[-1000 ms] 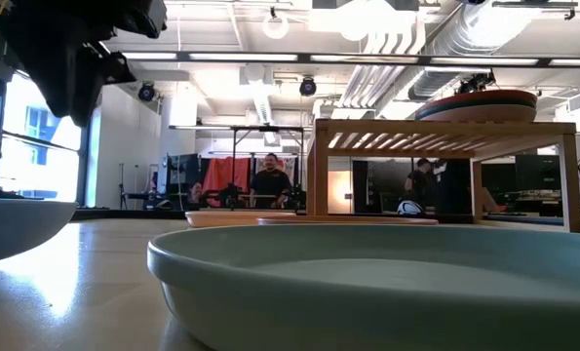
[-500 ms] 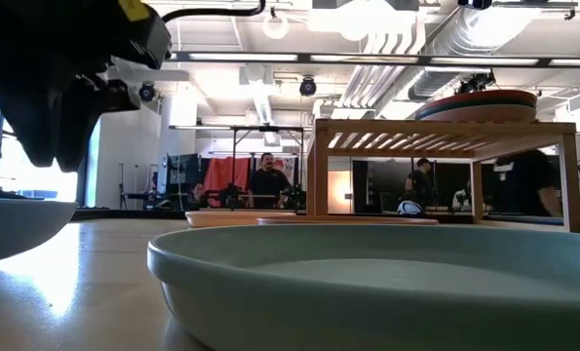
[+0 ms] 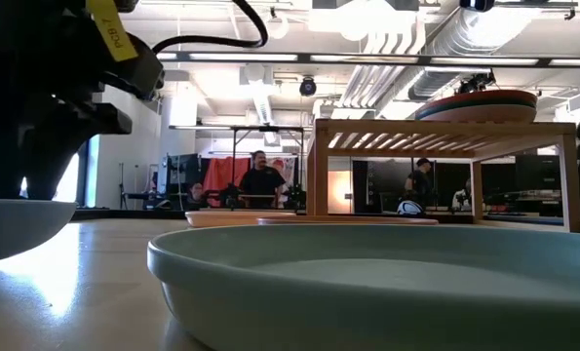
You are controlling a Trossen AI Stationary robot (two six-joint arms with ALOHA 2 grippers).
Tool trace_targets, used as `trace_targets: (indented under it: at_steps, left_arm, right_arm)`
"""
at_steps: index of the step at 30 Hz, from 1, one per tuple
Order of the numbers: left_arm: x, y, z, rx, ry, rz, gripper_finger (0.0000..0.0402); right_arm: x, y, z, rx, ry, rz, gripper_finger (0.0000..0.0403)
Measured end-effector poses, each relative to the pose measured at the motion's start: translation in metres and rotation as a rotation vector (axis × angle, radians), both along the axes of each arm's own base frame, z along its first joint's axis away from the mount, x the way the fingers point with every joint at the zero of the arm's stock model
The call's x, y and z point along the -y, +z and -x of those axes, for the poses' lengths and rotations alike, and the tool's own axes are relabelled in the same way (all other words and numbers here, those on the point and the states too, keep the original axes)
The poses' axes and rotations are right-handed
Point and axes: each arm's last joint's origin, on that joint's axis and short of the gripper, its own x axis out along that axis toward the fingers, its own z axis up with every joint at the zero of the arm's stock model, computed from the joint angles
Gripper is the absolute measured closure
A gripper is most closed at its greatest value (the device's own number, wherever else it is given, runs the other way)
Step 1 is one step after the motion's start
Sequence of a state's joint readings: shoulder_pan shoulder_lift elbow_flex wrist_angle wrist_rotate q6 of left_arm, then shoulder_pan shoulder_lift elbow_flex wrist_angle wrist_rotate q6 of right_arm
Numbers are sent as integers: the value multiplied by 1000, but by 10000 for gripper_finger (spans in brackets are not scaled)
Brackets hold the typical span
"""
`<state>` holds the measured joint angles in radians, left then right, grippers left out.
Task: Place and stack plates onto a shelf
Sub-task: Stack the blue plate on top of the orange plate on the shelf
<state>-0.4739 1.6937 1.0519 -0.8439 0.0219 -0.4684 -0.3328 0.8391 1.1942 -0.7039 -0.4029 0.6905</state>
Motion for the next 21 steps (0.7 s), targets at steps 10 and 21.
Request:
trace_targets:
  at_steps: [10, 21]
  left_arm:
    - [3, -11, -3, -24, -38, -12, 287]
    - [5, -25, -5, -78, -21, -16, 324]
  right_arm:
    - [0, -1, 0, -5, 6, 14, 234]
    - [0, -1, 0, -9, 6, 13, 234]
